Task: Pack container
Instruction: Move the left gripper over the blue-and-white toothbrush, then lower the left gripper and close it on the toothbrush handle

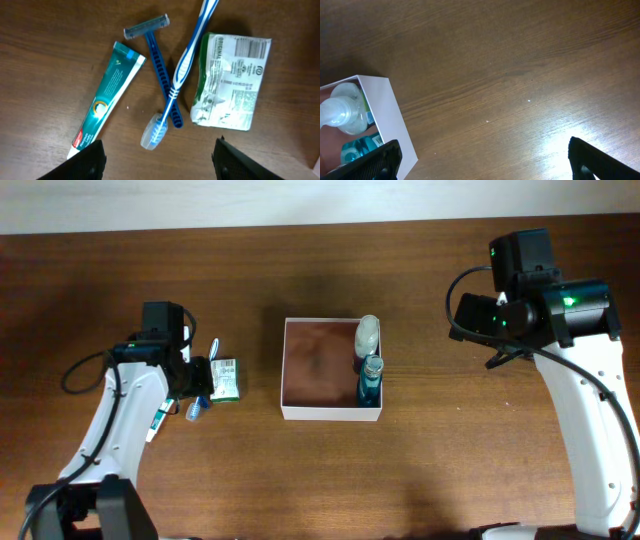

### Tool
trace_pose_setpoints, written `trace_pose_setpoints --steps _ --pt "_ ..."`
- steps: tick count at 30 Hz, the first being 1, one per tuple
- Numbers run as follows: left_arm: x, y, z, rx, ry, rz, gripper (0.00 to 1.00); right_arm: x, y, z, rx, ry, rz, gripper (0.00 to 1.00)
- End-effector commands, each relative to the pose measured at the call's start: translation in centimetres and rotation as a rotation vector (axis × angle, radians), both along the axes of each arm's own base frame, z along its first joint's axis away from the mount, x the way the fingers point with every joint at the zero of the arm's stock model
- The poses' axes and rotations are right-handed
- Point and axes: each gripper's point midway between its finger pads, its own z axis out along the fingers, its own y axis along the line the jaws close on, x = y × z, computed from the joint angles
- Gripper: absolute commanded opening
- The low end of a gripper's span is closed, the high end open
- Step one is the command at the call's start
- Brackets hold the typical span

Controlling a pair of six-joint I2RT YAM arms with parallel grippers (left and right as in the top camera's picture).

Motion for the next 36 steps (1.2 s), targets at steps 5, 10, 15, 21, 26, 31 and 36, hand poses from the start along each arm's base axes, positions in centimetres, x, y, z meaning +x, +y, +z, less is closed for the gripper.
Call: trace_pose_setpoints --steps 5,10,15,21,26,31,36 --pt "0.2 0.4 -0.8 0.013 -0.002 0.016 0.61 0.2 -0.3 0.4 -0.007 -0.013 -0.009 0.98" --pt "0.4 0.3 -1.0 0.018 -0.006 -0.024 0.57 0.2 -0.3 0.4 -0.007 -0.013 -0.009 0.98" --pt "0.4 0.3 -2.2 0.055 0.007 -0.171 0.5 0.2 -0.3 0.4 -0.007 -0.013 -0.009 0.98" --pt "1.1 -0.8 -3.3 0.013 -0.03 -0.253 0.47 0.2 -0.3 0.4 -0.007 -0.013 -0.009 0.98" --pt "2.0 -1.2 -3.7 0.004 -0.057 -0.295 0.47 0.2 -0.3 0.4 -0.007 -0.013 -0.009 0.98" --pt "1.9 -1.2 -5.2 0.007 -0.017 -0.328 0.47 0.2 -0.3 0.4 -0.007 -0.013 -0.009 0.98" --pt "1.9 -1.1 -7.3 0.006 0.024 -0.344 0.47 0.2 -0.3 0.4 -0.007 -0.013 -0.009 0.98"
